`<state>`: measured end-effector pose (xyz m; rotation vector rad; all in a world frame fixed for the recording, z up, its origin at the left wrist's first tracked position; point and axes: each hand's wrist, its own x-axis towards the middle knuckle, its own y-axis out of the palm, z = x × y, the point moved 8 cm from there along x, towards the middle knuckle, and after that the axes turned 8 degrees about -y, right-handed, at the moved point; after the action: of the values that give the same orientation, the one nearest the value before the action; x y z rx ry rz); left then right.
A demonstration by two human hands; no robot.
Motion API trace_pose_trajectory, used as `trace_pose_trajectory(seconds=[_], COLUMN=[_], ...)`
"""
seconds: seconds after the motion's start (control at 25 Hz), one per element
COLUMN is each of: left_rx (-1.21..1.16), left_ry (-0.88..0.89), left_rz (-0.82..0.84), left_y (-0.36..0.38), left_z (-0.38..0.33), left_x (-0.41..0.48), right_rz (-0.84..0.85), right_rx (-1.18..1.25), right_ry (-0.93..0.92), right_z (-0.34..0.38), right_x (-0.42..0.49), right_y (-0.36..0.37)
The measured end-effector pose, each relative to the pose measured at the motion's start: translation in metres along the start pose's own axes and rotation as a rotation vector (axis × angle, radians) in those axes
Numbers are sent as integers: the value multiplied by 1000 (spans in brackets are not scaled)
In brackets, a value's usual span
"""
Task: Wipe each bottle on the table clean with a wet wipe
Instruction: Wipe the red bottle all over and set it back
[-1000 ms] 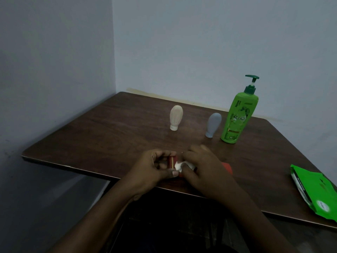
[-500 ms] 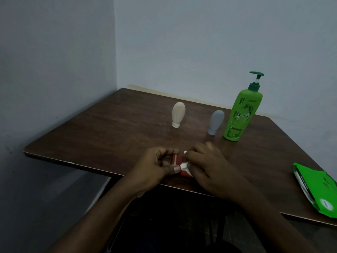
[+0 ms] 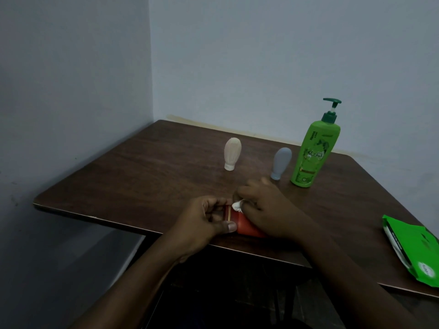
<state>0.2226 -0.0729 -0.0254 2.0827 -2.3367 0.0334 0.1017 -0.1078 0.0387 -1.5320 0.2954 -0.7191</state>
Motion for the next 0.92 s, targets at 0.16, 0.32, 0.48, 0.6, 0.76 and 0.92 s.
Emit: trace_pose_trajectory(seconds=[0.16, 0.32, 0.48, 0.6, 0.76, 0.92], left_rx=[8, -1, -27, -40, -17, -45], left_ry=[20, -3, -13, -33, -44, -64], left_rz=[-46, -38, -1, -20, -131, -120], left_y=[-3, -4, -3, -5, -9, -9], left_z=[-2, -1, -4, -1, 2, 6], left_x=[0, -1, -3, -3, -2, 1], right_rz=[-16, -122, -185, -237, -262, -301], right_rx=[24, -34, -20, 123, 24, 34], right_ry=[-93, -103, 51, 126, 161, 400], right_z=[34, 45, 11, 4, -8, -55], right_x=[-26, -44, -19, -18, -62, -113], right_y=[-7, -7, -6, -3, -9, -28])
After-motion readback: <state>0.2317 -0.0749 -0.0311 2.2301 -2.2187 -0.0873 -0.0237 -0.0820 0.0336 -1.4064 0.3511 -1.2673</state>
